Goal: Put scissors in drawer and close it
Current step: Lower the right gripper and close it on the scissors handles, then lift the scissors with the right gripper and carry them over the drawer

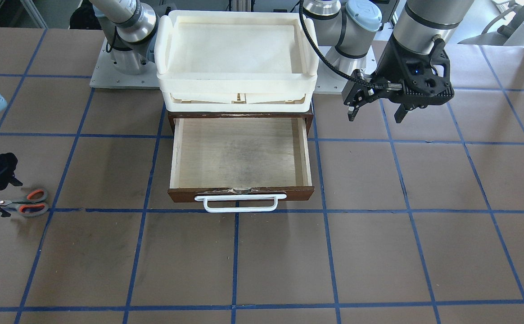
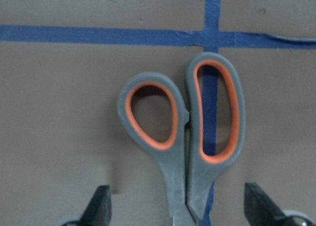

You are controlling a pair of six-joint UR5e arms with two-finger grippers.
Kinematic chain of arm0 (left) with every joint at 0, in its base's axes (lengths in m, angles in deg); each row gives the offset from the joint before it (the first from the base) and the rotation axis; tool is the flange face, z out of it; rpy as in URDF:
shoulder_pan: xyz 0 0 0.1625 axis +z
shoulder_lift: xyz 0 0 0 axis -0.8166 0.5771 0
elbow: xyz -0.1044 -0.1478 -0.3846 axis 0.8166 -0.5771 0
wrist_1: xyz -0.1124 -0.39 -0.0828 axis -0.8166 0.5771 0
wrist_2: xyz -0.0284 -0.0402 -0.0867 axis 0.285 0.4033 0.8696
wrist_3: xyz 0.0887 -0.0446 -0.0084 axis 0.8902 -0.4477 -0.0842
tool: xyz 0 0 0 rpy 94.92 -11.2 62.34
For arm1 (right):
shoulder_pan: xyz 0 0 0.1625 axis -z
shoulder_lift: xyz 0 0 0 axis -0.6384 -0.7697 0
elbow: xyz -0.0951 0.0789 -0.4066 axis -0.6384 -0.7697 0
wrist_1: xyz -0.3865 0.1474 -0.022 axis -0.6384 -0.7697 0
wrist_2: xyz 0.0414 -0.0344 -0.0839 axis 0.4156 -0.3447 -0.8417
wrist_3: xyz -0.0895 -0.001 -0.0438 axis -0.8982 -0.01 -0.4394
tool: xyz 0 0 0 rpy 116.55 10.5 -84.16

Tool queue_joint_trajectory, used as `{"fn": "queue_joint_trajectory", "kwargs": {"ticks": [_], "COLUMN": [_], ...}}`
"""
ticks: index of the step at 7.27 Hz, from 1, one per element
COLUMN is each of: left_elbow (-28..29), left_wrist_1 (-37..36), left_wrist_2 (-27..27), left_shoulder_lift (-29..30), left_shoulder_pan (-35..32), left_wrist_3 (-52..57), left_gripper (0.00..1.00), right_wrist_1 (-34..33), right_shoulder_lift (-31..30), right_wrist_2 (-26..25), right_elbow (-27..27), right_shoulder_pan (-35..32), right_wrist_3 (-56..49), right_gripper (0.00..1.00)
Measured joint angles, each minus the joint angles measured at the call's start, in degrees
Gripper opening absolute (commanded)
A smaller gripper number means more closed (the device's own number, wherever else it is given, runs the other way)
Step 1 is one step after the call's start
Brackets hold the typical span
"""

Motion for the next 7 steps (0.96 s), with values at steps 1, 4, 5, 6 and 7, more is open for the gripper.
{"fn": "queue_joint_trajectory", "kwargs": {"ticks": [1,4,5,6,7], "left_elbow": [0.0,0.0,0.0,0.0,0.0], "left_wrist_1": [0.0,0.0,0.0,0.0,0.0], "left_wrist_2": [0.0,0.0,0.0,0.0,0.0], "left_shoulder_lift": [0.0,0.0,0.0,-0.01,-0.03], "left_shoulder_pan": [0.0,0.0,0.0,0.0,0.0], "left_wrist_3": [0.0,0.02,0.04,0.04,0.19], "left_gripper": [1.0,1.0,1.0,1.0,1.0], "right_wrist_1": [-0.47,-1.78,-2.28,-2.52,-2.58], "right_shoulder_lift": [0.23,0.46,0.49,0.48,0.49], "right_wrist_2": [-0.27,-0.72,-0.75,-0.75,-0.81], "right_elbow": [0.26,0.4,0.39,0.32,0.32], "right_shoulder_pan": [0.04,0.08,0.1,0.09,0.08], "right_wrist_3": [-0.08,-0.18,-0.23,-0.4,-0.7], "right_gripper": [0.73,0.26,0.16,0.03,0.0]}}
